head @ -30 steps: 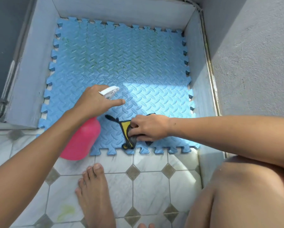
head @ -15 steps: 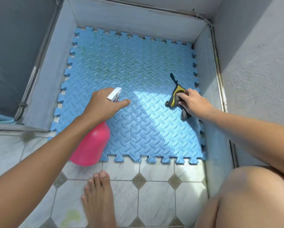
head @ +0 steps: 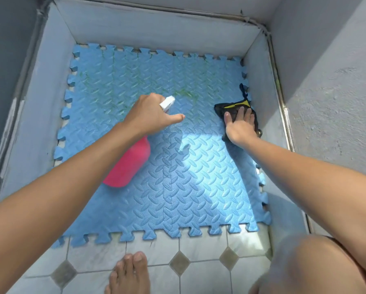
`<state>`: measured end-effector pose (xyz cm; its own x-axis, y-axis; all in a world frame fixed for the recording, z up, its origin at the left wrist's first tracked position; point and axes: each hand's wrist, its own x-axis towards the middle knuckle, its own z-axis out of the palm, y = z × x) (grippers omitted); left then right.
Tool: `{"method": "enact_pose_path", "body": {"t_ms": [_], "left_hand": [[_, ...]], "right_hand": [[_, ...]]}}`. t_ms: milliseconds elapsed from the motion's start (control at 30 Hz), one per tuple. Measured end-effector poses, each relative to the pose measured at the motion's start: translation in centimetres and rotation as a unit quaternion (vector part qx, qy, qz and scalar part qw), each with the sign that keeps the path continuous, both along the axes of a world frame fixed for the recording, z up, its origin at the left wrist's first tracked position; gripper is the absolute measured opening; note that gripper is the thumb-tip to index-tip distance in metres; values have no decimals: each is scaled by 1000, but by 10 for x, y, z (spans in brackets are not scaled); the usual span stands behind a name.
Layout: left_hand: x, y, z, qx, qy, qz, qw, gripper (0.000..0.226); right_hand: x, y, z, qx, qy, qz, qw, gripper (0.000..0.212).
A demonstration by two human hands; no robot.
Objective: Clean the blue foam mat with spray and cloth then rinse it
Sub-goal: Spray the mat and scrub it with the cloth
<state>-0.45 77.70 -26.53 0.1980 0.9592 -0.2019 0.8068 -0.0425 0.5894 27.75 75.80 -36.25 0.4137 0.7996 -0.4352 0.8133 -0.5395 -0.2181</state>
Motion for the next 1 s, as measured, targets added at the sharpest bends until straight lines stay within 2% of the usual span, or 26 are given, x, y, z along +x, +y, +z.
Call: {"method": "enact_pose_path", "body": {"t_ms": [167,333,433,633,800,1000], "left_hand": [[1,19,-2,23,-27,55,998,61],[2,36,-6,-26,-55,38,997,60],[8,39,-5,-22,-46,47,998,59],[18,53,7,-18,-51,-2,999,58],[30,65,12,-26,-44,40,998,64],[27,78,6,-65,-42,-45,996,54]], "right_hand": [[-24,7,-22,56,-69,-28,996,86],[-25,3,-25,90,-88,-31,992,83],[-28,0,-28,105,-100,-31,989,82],[-28,3,-23,85,-99,-28,991,82],[-29,5,-22,68,-106,-28,992,82],[-28,3,-27,81,-115,-31,990,82]]}}
